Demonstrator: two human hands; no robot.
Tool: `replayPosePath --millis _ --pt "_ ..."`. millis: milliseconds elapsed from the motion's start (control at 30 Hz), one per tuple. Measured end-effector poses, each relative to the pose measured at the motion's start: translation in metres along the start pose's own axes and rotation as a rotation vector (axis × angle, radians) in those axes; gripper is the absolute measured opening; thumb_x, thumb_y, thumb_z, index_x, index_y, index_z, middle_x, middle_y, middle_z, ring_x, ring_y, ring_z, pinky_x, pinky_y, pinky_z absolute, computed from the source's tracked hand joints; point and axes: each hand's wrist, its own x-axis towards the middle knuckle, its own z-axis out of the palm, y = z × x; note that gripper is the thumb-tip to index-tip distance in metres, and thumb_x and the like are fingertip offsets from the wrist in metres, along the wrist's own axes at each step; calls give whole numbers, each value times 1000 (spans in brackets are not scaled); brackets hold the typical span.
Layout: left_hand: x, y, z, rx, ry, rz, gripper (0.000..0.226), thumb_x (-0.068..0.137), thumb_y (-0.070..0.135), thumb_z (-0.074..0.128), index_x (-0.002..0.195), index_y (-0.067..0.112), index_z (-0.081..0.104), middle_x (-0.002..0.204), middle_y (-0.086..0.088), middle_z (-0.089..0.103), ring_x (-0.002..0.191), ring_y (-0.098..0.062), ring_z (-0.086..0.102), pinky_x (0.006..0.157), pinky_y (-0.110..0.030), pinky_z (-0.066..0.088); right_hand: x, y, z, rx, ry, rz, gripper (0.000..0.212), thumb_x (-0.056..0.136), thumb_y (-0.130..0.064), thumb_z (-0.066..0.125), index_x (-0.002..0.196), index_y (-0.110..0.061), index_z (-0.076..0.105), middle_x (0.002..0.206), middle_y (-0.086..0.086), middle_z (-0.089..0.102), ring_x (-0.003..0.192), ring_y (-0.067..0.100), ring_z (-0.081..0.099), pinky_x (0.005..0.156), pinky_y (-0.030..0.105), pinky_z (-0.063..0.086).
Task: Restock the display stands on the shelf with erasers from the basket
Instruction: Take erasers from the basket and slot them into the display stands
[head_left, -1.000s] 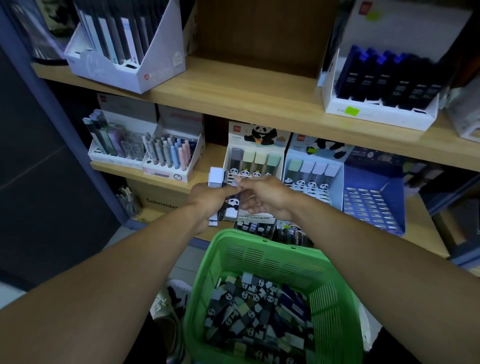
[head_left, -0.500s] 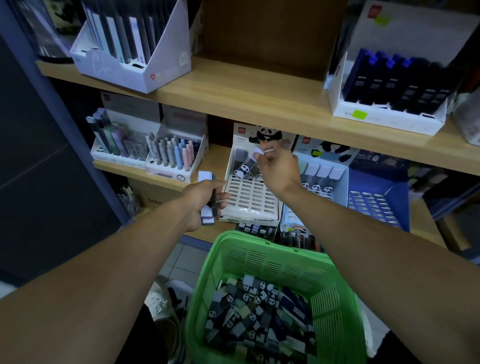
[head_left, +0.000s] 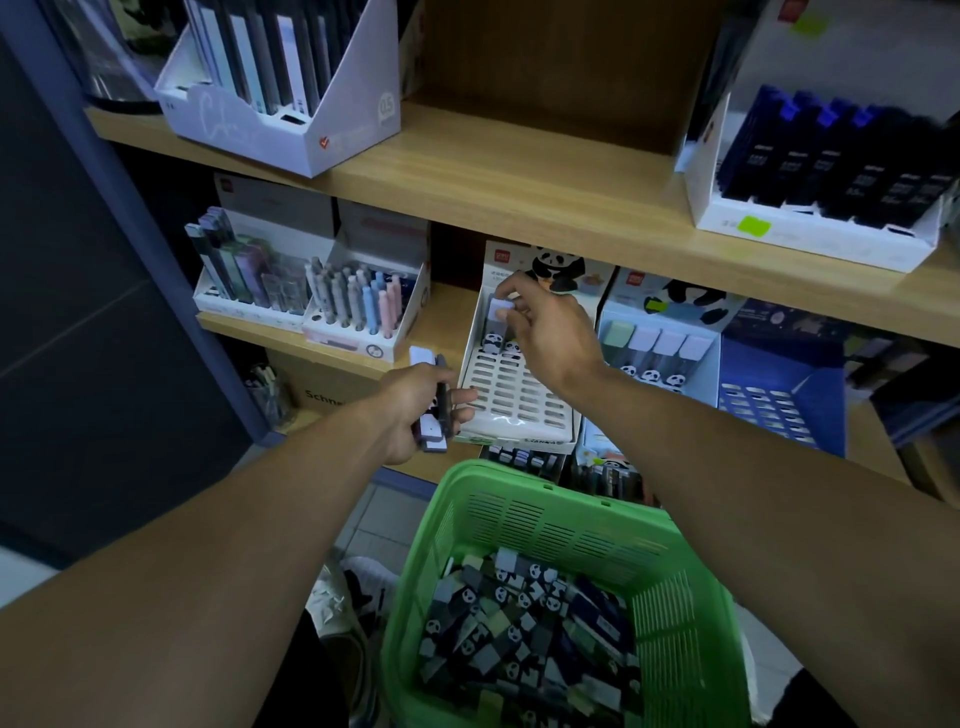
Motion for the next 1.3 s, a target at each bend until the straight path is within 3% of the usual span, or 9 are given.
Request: replayPosePath --millis 267,433,567,900,1067,1167,1233,1300 --pt "0 -1 4 6 -21 40 13 104 25 52 104 16 60 101 -10 76 56 -17 67 48 -26 49 3 0 5 -49 -2 49 10 103 -32 47 103 -34 57 85 -7 70 77 23 63 66 33 50" --pt "-2 -1 6 12 -26 35 12 103 25 54 100 16 61 99 -8 77 59 -18 69 47 -24 50 16 4 7 -83 78 127 21 100 -24 55 107 -28 74 110 -5 72 97 18 65 77 32 52" --pt "-4 -2 7 10 -44 33 13 102 26 56 97 15 62 93 -6 77 66 -20 70 47 -23 50 19 8 6 -17 131 193 18 97 -21 60 104 -27 76 105 -8 74 92 15 67 75 30 54" --pt "-8 -1 10 -14 -63 42 13 103 25 54 98 15 62 105 -12 75 58 -18 70 46 -23 51 34 -1 -4 -152 -88 162 22 99 -19 59 114 -25 75 119 -7 72 109 15 64 82 25 47" --pt "-13 0 11 -28 -85 50 14 102 23 56 98 10 61 99 -12 75 60 -19 71 45 -23 51 25 3 5 -136 -84 188 34 100 -13 51 124 -28 70 126 -8 68 116 14 61 84 22 44" --pt "-17 2 12 -64 -111 64 16 102 20 55 107 6 60 101 -15 75 63 -22 73 44 -23 52 11 -1 1 -156 -7 119 27 100 -26 55 121 -30 71 119 -5 68 107 15 62 86 33 51" --pt "-20 4 13 -77 -125 84 18 102 17 54 113 4 59 100 -17 75 65 -25 74 45 -24 54 -3 -4 -4 24 -5 114 18 97 -33 62 108 -27 75 101 -6 73 88 12 66 82 37 55" --pt "-23 5 15 -78 -145 105 21 102 16 55 116 1 59 98 -17 76 68 -26 74 48 -25 55 -21 -11 -12 285 -132 206 18 95 -35 67 102 -22 76 90 -4 75 73 13 69 75 41 60"
